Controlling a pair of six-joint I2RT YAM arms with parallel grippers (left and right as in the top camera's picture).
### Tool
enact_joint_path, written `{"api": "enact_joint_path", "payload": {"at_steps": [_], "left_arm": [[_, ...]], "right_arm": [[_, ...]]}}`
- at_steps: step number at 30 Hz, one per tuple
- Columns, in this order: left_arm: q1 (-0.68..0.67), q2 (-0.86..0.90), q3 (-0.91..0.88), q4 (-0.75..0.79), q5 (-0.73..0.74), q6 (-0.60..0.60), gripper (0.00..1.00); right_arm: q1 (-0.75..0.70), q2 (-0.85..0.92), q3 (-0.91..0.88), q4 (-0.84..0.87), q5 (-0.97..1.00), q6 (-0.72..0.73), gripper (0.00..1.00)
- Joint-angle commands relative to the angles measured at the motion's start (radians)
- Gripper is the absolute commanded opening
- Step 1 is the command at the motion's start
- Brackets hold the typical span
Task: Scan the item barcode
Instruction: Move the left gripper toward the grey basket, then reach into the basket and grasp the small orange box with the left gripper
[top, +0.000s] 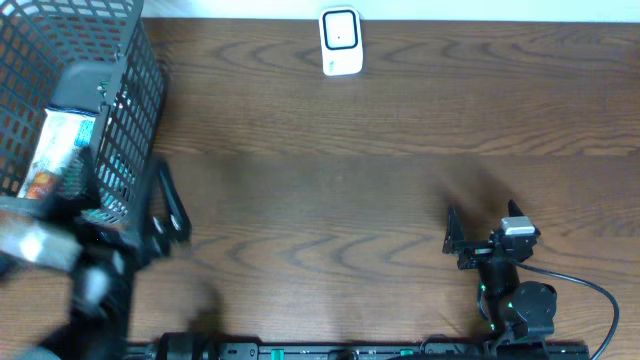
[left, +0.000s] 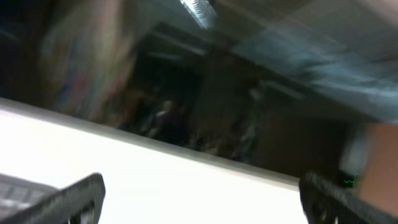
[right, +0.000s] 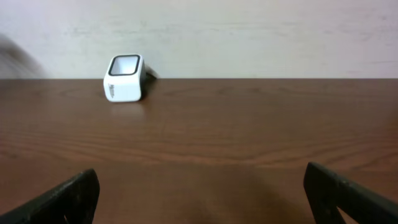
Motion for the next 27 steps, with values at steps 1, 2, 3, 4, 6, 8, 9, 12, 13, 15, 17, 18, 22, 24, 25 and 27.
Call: {"api": "enact_joint_path", "payload": {"at_steps": [1,2,3,4,6,8,9,12,13,15,17,18,22,24,25,27], "left_arm": [[-0.001,0.326,0.492,-0.311,-0.109,0.177,0.98],[-0.001,0.431,0.654,-0.428,-0.117,0.251,0.98],[-0.001,0.521,0.791,-0.528,-0.149,0.299,0.98],[-0.001,0.624,0.943,-0.640,-0.212,0.328,0.97],[0.010,0.857,1.281,-0.878,-0.408,0.343,0.98],[0.030,1.057,1.546,-1.032,-0.586,0.344,0.98],[0.031,1.120,1.622,-1.061,-0.650,0.344,0.98],[0.043,1.239,1.706,-1.112,-0.692,0.343,0.98],[0.035,1.264,1.703,-1.112,-0.692,0.343,0.98],[0.031,1.310,1.699,-1.112,-0.699,0.344,0.98],[0.033,1.343,1.699,-1.110,-0.735,0.343,0.98],[0.042,1.357,1.699,-1.113,-0.760,0.343,0.98],[0.179,1.432,1.697,-1.168,-0.823,0.284,0.98],[0.249,1.461,1.697,-1.217,-0.822,0.222,0.98],[0.288,1.479,1.697,-1.244,-0.812,0.193,0.97],[0.375,1.525,1.696,-1.326,-0.720,0.191,0.98]], "right_arm": [[-0.005,-0.004,-0.002,-0.005,0.006,0.010,0.99],[-0.005,-0.004,-0.002,-0.005,0.006,0.010,0.99],[-0.005,-0.004,-0.002,-0.005,0.006,0.010,0.99],[-0.005,-0.004,-0.002,-0.005,0.006,0.010,0.99],[-0.005,-0.004,-0.002,-0.005,0.006,0.010,0.99],[-0.005,-0.004,-0.002,-0.005,0.006,0.010,0.99],[-0.005,-0.004,-0.002,-0.005,0.006,0.010,0.99],[-0.005,-0.004,-0.002,-0.005,0.006,0.010,0.99],[-0.005,-0.004,-0.002,-0.005,0.006,0.010,0.99],[-0.005,-0.004,-0.002,-0.005,0.006,0.010,0.99],[-0.005,-0.004,-0.002,-0.005,0.006,0.010,0.99],[-0.005,-0.004,-0.002,-0.005,0.006,0.010,0.99],[-0.005,-0.004,-0.002,-0.005,0.006,0.010,0.99],[-0.005,-0.004,-0.002,-0.005,0.006,0.010,0.99],[-0.005,-0.004,-0.002,-0.005,0.006,0.010,0.99],[-0.005,-0.004,-0.002,-0.005,0.006,0.010,0.99]]}}
